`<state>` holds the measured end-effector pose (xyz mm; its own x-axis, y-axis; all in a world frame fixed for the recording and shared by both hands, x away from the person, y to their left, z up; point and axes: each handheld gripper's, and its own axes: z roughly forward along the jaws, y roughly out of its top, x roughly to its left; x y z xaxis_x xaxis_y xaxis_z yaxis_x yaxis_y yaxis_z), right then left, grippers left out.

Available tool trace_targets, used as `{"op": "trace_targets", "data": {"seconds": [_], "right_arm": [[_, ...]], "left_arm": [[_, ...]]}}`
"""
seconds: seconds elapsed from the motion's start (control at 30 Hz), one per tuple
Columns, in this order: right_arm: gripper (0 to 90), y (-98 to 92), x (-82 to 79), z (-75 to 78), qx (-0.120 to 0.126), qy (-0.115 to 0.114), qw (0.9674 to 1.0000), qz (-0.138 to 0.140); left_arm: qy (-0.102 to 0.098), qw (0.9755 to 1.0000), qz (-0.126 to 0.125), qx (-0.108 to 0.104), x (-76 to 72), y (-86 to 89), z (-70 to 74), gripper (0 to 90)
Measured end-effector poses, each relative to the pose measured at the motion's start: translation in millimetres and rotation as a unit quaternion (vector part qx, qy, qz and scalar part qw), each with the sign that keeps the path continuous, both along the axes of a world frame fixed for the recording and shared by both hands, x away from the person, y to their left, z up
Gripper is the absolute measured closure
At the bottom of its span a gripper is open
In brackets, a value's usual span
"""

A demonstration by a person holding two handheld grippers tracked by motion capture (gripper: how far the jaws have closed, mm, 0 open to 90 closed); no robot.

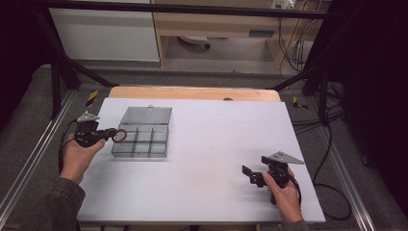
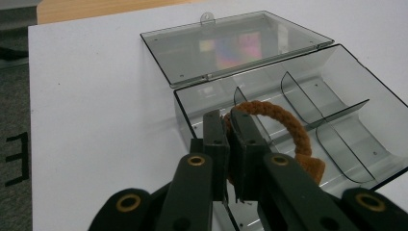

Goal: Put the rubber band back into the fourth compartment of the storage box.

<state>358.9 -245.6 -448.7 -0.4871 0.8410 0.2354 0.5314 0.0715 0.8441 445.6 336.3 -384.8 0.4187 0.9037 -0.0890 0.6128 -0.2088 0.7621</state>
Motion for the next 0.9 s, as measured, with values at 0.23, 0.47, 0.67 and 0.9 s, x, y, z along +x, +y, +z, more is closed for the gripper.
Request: {"op": "trace_targets", "data": {"seconds": [0.23, 0.47, 0.67, 0.9], "right_arm": [[3.0, 0.4, -0.1, -0.1, -0.001, 0.002, 1.0, 0.0], [3.0, 0.5, -0.1, -0.1, -0.002, 0.001, 1.0, 0.001], [3.0, 0.7, -0.1, -0.3, -0.003, 0.001, 1.0, 0.002], [3.0, 1.0, 0.0, -0.7, -0.006, 0.003, 1.0, 0.001]], "left_arm": [[0.007, 0.9999, -0.004, 0.006, 0.3, -2.1, -2.4, 85.7], [0.013, 0.9998, -0.008, 0.011, 0.2, -3.7, -6.3, 85.7], [0.019, 0.9997, -0.008, 0.012, -1.4, -2.5, -11.3, 85.7], [0.024, 0.9996, -0.009, 0.014, -2.4, -2.1, -14.4, 85.7]]}}
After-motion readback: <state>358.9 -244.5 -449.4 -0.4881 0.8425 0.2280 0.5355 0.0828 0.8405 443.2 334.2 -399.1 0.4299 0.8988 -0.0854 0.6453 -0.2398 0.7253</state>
